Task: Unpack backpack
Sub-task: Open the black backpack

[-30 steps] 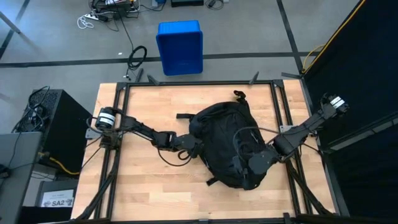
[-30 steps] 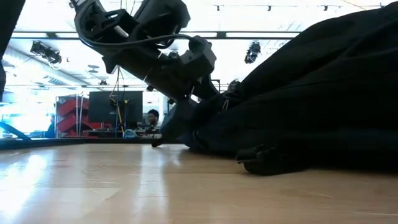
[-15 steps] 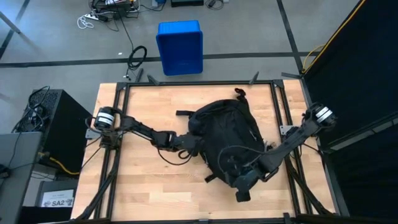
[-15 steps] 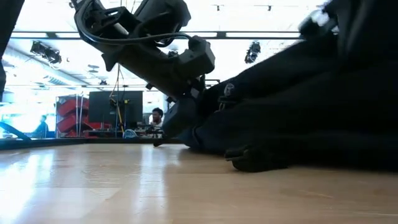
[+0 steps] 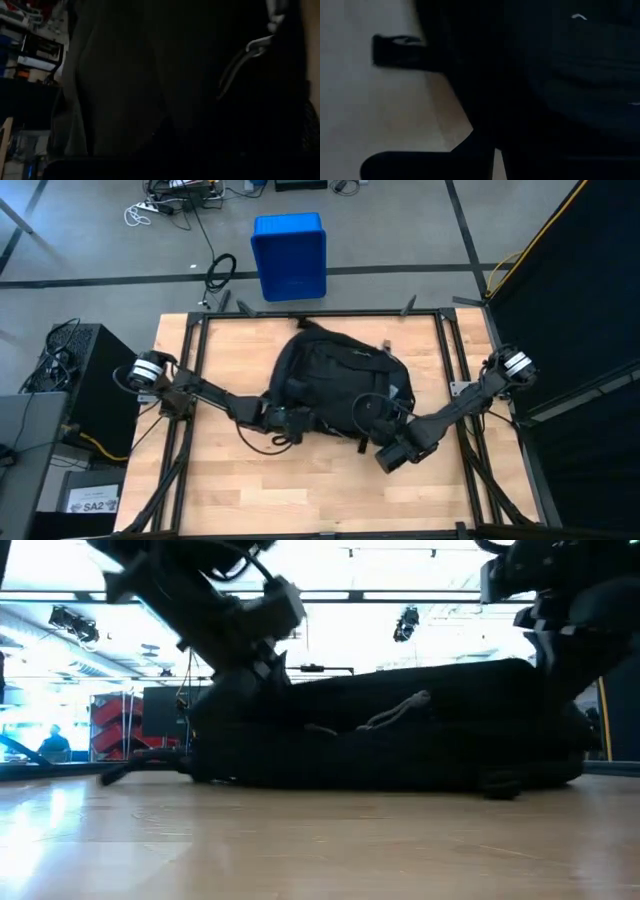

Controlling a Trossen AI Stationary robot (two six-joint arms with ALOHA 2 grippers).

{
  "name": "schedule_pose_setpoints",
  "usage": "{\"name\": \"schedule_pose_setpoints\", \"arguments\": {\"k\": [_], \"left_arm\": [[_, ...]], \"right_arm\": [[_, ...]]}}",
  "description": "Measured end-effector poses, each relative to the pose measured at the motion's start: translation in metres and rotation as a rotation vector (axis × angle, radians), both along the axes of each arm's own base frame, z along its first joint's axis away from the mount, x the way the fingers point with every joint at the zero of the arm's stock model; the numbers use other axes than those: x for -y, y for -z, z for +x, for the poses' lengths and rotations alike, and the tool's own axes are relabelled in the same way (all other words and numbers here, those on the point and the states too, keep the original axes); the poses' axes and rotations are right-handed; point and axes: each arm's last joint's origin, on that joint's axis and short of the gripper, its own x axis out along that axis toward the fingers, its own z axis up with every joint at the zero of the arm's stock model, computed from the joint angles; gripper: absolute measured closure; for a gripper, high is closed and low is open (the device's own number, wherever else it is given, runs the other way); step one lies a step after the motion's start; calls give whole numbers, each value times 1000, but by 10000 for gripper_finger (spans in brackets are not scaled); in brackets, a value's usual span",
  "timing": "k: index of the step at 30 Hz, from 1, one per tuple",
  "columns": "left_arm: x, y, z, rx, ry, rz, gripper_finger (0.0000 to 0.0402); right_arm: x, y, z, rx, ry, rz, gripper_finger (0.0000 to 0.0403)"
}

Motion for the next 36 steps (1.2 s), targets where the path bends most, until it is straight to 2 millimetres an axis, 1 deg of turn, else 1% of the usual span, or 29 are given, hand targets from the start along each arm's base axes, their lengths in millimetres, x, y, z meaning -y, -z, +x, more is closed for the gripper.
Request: {"name": "schedule_pose_setpoints", "arguments": {"k": [4,11,15,19,22,25,30,32,36], "left_arm": [[7,-6,-3,28,18,-23,401],[7,-8,-3,63,-22,-79,401],[7,-8,-3,81,-46,-109,401],[6,-8,-2,98,-66,-133,401],[6,-9,-1,113,-75,-146,401],[5,-9,-1,118,-79,-150,401],[5,-9,-1,127,-90,-160,401],[5,-9,-1,132,-99,-168,401],[4,-9,-1,130,-104,-169,401]], "right_arm": [[1,-8,6,16,2,20,403],[-15,-37,16,78,-124,39,402],[-26,-51,25,169,-186,68,397],[-37,-61,34,265,-283,94,390],[-40,-63,36,296,-321,94,383],[-34,-62,37,277,-295,54,374],[-9,-53,30,150,-159,-43,362],[-2,-51,27,112,-125,-74,357],[2,-52,27,104,-115,-82,351]]}}
